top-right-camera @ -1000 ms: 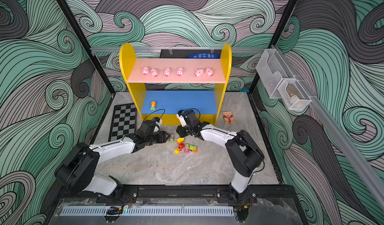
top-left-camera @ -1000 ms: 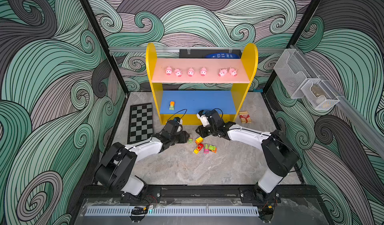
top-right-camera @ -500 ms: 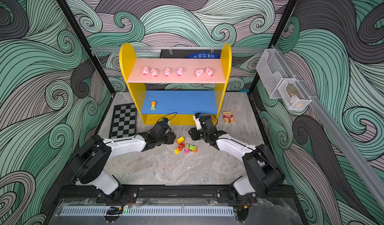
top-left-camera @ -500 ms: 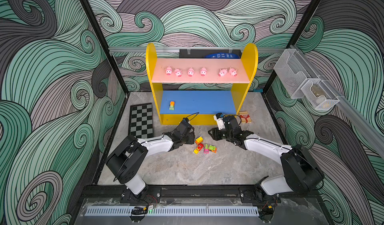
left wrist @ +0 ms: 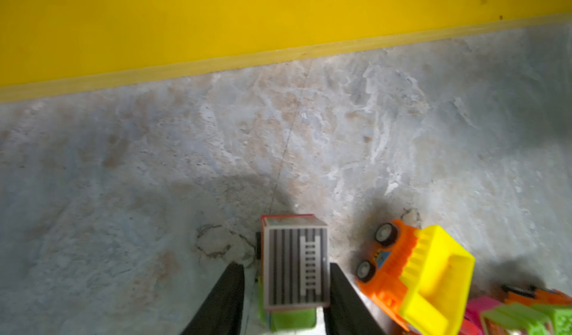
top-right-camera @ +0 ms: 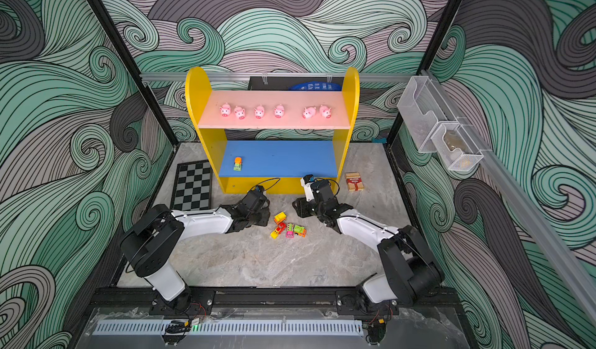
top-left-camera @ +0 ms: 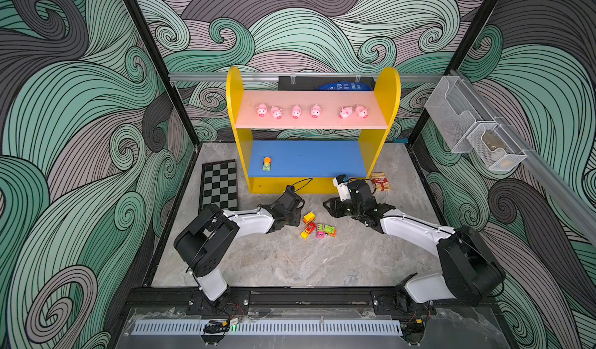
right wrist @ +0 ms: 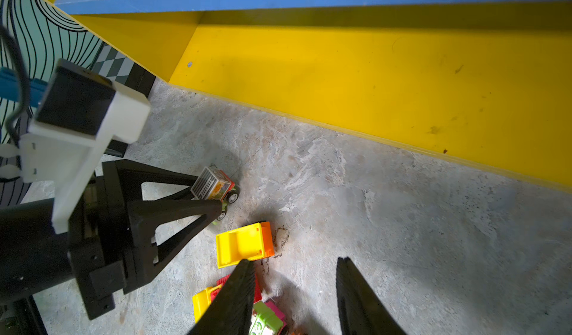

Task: Organize plastic toys on shelves
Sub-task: Pick up the plastic toy at the center of the board.

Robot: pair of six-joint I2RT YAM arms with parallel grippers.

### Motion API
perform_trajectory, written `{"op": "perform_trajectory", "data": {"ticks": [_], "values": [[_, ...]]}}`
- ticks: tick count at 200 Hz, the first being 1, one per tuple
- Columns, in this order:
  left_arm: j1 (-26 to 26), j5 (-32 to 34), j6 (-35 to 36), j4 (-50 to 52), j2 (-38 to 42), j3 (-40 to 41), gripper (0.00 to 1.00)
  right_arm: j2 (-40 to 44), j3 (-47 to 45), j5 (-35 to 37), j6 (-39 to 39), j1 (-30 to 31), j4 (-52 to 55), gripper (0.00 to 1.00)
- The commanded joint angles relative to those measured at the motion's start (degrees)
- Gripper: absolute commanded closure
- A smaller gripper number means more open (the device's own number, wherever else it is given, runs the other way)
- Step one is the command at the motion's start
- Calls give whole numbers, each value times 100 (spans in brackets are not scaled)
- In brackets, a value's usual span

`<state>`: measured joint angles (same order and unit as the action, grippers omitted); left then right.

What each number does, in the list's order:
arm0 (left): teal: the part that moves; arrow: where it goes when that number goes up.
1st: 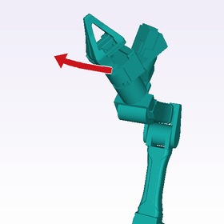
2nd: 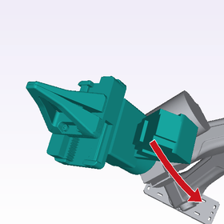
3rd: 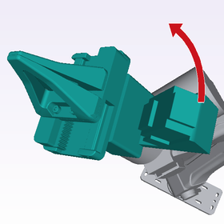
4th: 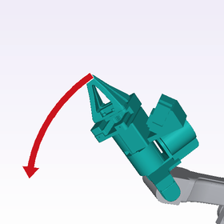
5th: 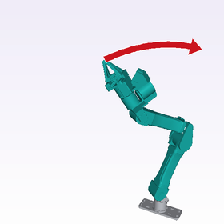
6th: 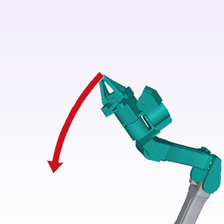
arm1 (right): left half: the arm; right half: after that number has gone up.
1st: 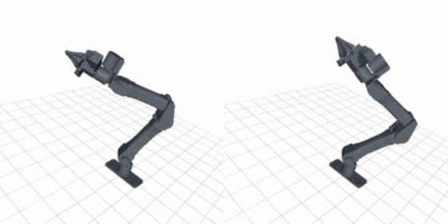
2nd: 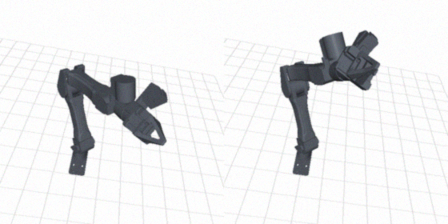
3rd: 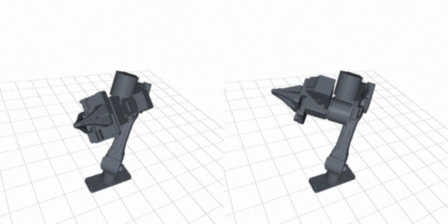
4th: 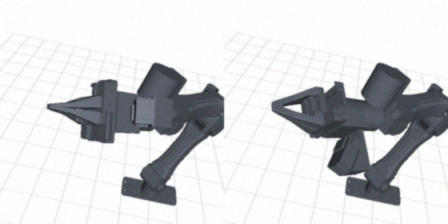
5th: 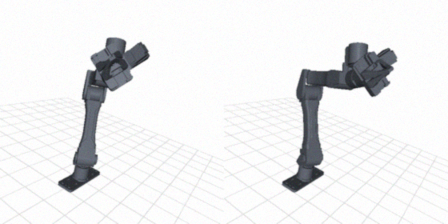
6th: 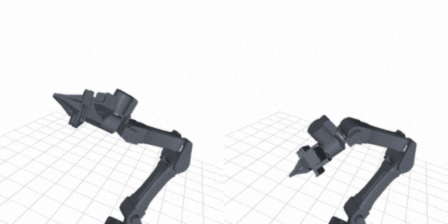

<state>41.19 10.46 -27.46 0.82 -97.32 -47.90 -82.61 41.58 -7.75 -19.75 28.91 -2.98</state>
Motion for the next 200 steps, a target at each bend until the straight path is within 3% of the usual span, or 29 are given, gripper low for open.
{"op": "perform_trajectory", "data": {"ticks": [1,83,132,200], "values": [[29,399,93,273,5,-123,61,78,-62,-82,-20,-27,-106,53],[30,143,228,76,-26,26,60,63,-90,-84,-11,-40,-106,52],[38,116,275,93,77,96,80,176,-172,50,-45,-63,-127,52],[65,-18,462,394,887,158,81,768,-815,27,-192,-412,-582,51]]}}
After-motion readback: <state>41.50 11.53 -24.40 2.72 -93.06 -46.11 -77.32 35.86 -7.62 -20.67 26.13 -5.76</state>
